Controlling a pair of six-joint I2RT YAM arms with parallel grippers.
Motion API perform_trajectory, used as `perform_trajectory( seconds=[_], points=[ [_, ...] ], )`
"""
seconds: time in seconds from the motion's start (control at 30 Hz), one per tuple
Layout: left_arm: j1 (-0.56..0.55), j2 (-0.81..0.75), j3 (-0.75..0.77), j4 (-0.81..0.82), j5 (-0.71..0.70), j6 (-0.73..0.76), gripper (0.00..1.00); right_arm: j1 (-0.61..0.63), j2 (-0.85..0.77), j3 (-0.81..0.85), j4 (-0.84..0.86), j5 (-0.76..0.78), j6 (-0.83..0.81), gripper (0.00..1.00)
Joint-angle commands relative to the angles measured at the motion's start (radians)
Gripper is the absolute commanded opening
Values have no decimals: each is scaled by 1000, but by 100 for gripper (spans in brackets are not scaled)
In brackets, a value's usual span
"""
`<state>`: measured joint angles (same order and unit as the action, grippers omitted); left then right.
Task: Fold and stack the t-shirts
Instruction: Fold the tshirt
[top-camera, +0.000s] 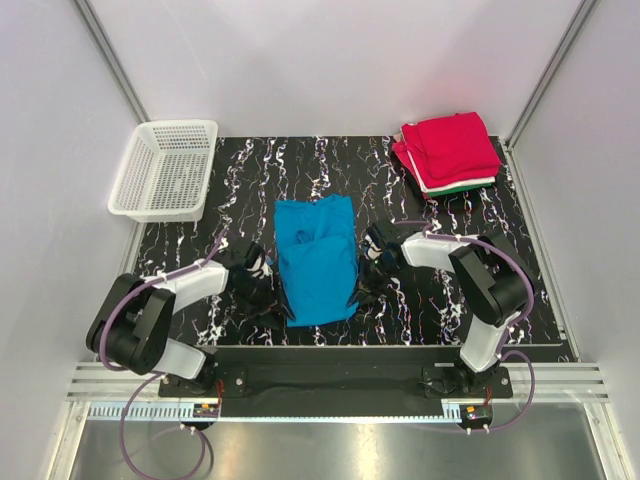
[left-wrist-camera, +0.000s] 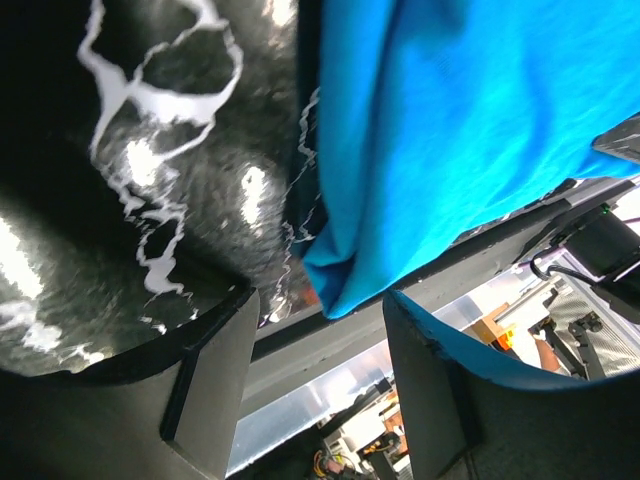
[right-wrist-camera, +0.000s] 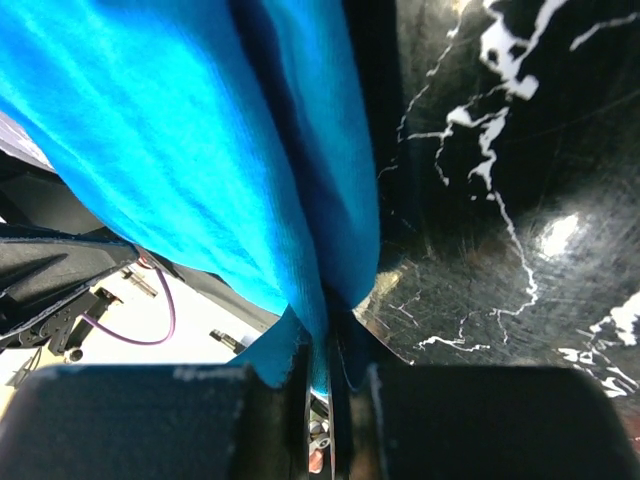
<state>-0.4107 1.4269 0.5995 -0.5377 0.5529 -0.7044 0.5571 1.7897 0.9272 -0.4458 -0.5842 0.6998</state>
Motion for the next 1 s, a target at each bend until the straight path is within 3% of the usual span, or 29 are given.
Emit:
perform_trajectory(
  seconds=[0.0,0.73,0.83,0.97],
  points=[
    [-4,32,-30,-32,-142,28,61,6,16,36,13,6,-14,2],
    [-51,135,25,91,-194,-23,60,6,-16,52,4,-17,9,0],
    [-51,145,45,90,-212,-18,58,4,-33,50,-7,-19,9,0],
    [-51,158,78,88,-243,-17,49,6,-52,45,-19,-13,12,0]
  ],
)
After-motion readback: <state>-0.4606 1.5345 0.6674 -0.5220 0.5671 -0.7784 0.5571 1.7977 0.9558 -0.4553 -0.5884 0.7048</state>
